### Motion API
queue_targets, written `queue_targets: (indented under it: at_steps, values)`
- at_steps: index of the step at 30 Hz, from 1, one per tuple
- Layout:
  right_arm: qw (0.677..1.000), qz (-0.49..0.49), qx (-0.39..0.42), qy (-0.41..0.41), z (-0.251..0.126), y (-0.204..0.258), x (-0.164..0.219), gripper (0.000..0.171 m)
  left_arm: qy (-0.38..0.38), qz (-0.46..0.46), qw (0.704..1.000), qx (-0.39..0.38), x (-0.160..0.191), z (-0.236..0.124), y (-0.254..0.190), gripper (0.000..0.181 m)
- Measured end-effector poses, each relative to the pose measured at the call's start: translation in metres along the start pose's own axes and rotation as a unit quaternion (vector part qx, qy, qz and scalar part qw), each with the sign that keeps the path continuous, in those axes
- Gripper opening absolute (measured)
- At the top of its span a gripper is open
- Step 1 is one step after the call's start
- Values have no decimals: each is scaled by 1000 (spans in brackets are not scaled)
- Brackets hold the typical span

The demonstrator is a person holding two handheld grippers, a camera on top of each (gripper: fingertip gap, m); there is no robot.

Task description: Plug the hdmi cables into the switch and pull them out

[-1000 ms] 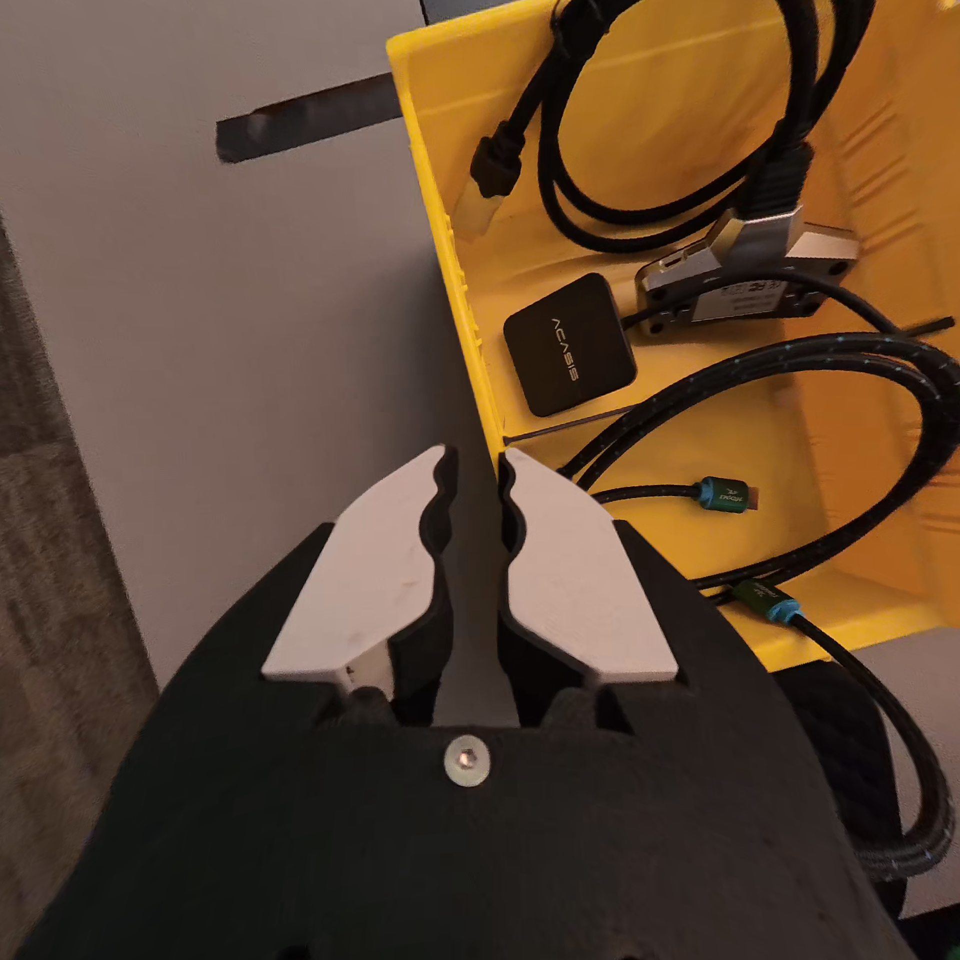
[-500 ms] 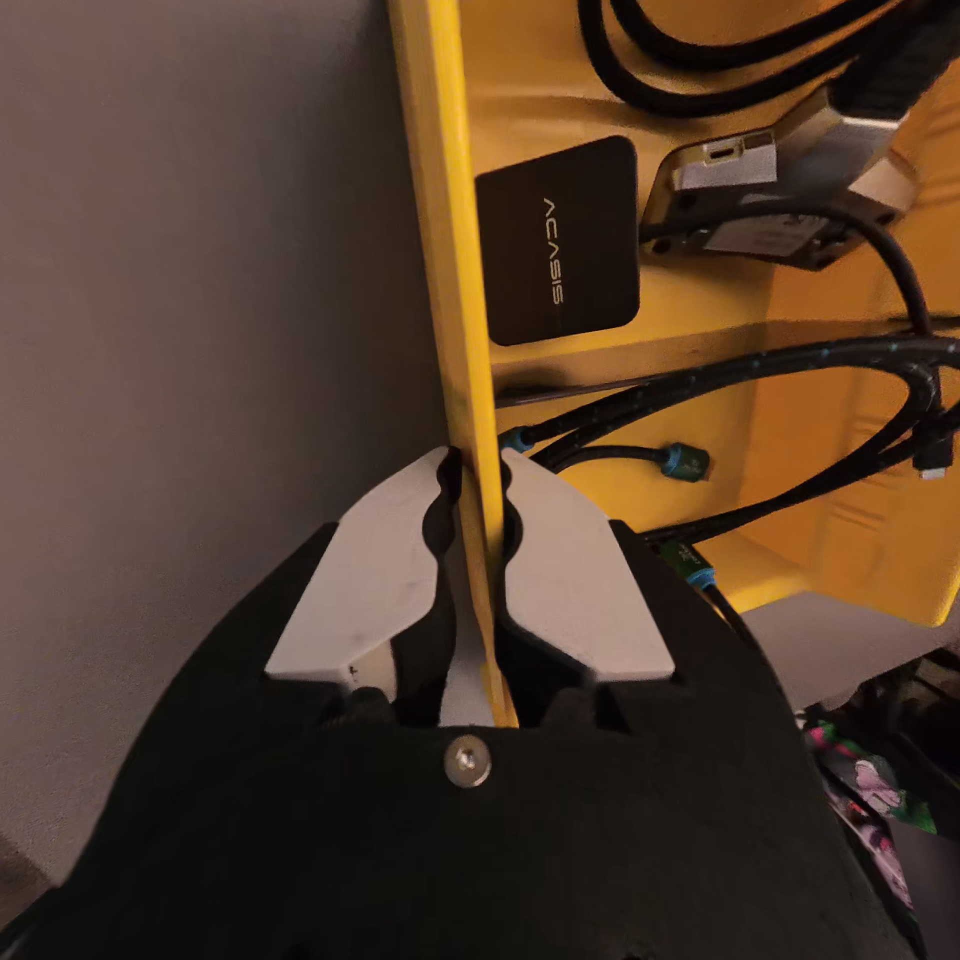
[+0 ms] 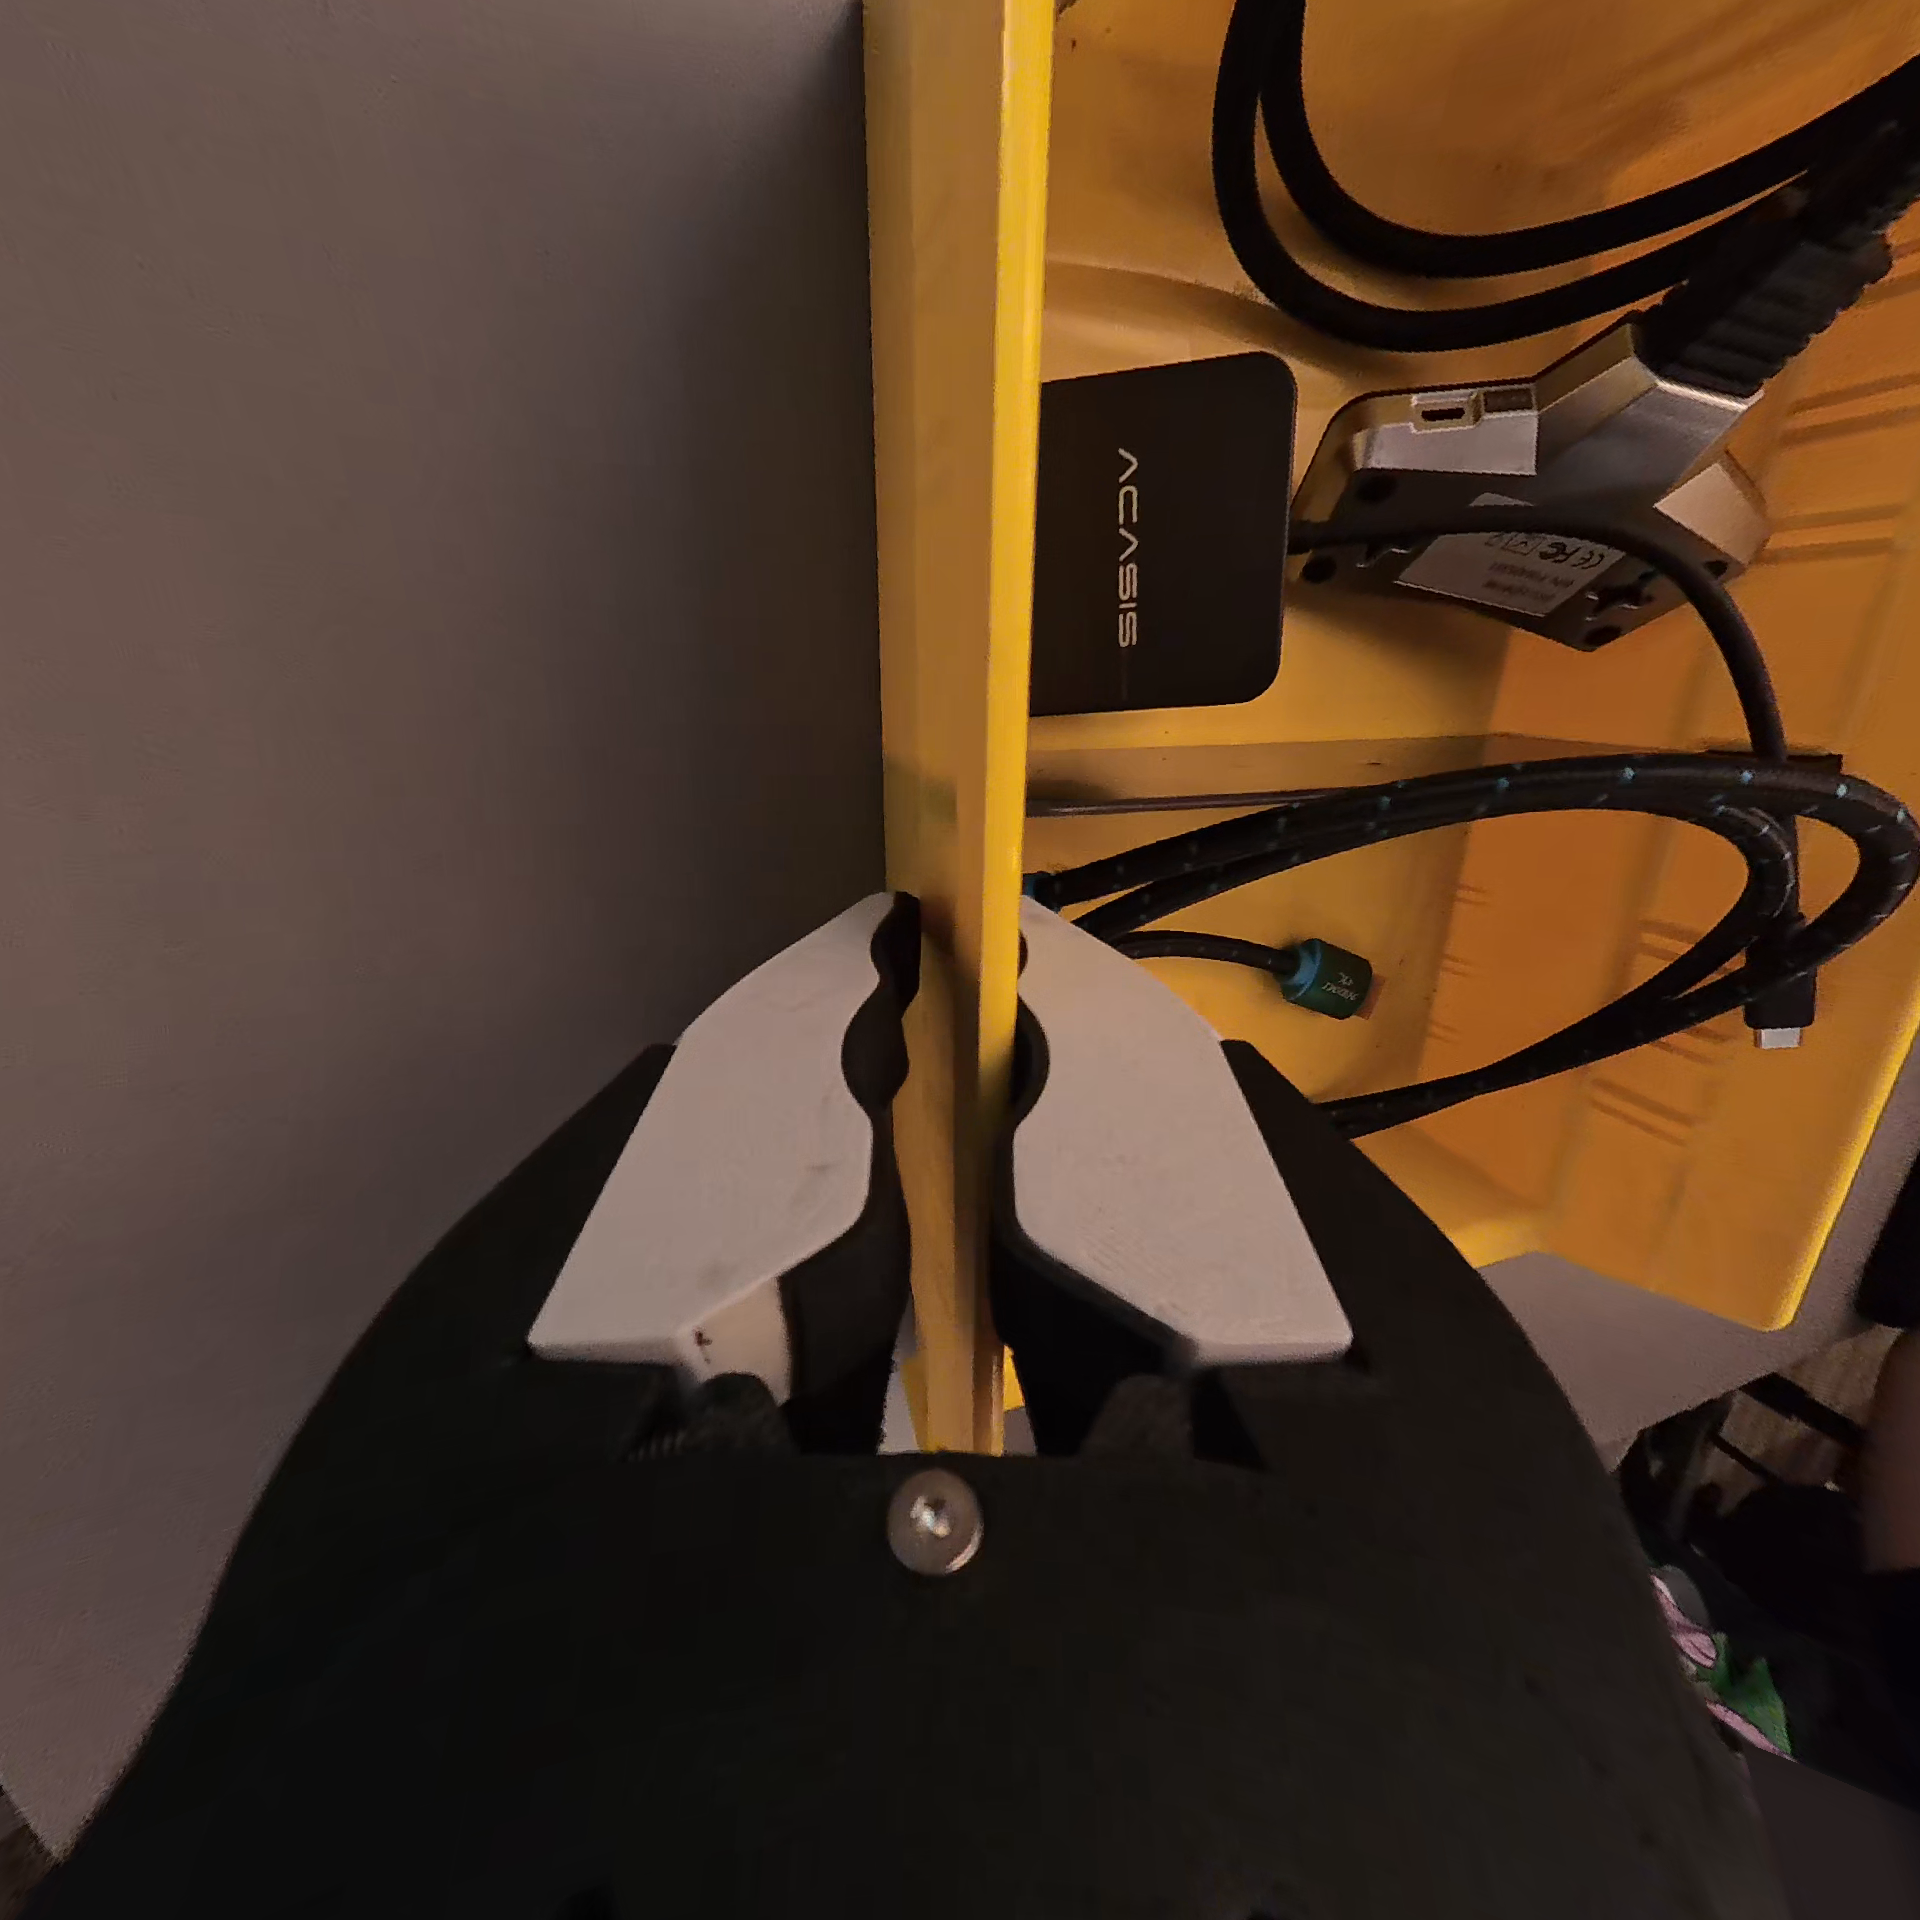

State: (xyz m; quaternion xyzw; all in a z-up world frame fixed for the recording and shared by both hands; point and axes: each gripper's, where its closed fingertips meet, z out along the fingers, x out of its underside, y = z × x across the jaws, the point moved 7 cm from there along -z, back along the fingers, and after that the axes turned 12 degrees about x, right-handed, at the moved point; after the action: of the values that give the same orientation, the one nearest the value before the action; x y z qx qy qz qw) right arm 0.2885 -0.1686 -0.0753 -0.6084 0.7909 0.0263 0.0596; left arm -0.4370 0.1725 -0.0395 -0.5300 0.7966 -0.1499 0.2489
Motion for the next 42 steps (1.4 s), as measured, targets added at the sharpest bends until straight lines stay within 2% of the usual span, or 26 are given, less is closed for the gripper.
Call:
queue_targets:
  at_steps: [8, 11, 14, 17, 21, 23, 25, 28, 30, 33, 35, 36, 39, 42]
  values:
    - [999, 28, -22, -7, -3, 1, 4, 16, -16, -10, 1000, 7, 3, -11, 3, 13]
    - [999, 41, -13, -18, -12, -3, 9, 23, -71, -5, 997, 8, 2, -31, -4, 7]
    - [996, 68, 16, -50, -29, -9, 10, 25, -142, 29, 989, -26, 0, -61, -14, 8]
    - [990, 85, 58, -100, -55, -11, 6, 28, -257, 107, 960, -42, -5, -99, -38, 11]
    - [963, 70, 133, -224, -105, -4, -5, 28, -396, 234, 888, 14, -5, -127, -87, 26]
    - [923, 42, 192, -332, -139, 5, -15, 31, -432, 284, 853, 70, -1, -119, -108, 34]
    - [859, 21, 221, -460, -172, 21, -23, 31, -436, 318, 833, 124, -5, -103, -127, 45]
    - [769, 14, 229, -597, -207, 49, -23, 46, -383, 295, 865, 137, -16, -79, -143, 45]
    - [713, -1, 236, -660, -222, 69, -21, 46, -342, 305, 881, 120, -19, -64, -154, 46]
    - [657, -17, 231, -717, -236, 92, -19, 42, -312, 309, 895, 78, -30, -45, -168, 47]
    - [646, -23, 206, -735, -239, 101, -21, 42, -259, 306, 915, 39, -48, -30, -172, 42]
    - [646, -26, 187, -739, -240, 104, -22, 42, -248, 296, 922, 26, -62, -22, -172, 48]
    - [656, -28, 135, -742, -235, 106, -27, 42, -235, 247, 937, 71, -90, -1, -169, 51]
    - [663, -22, 129, -737, -232, 102, -27, 43, -163, 179, 968, 61, -97, 21, -149, 61]
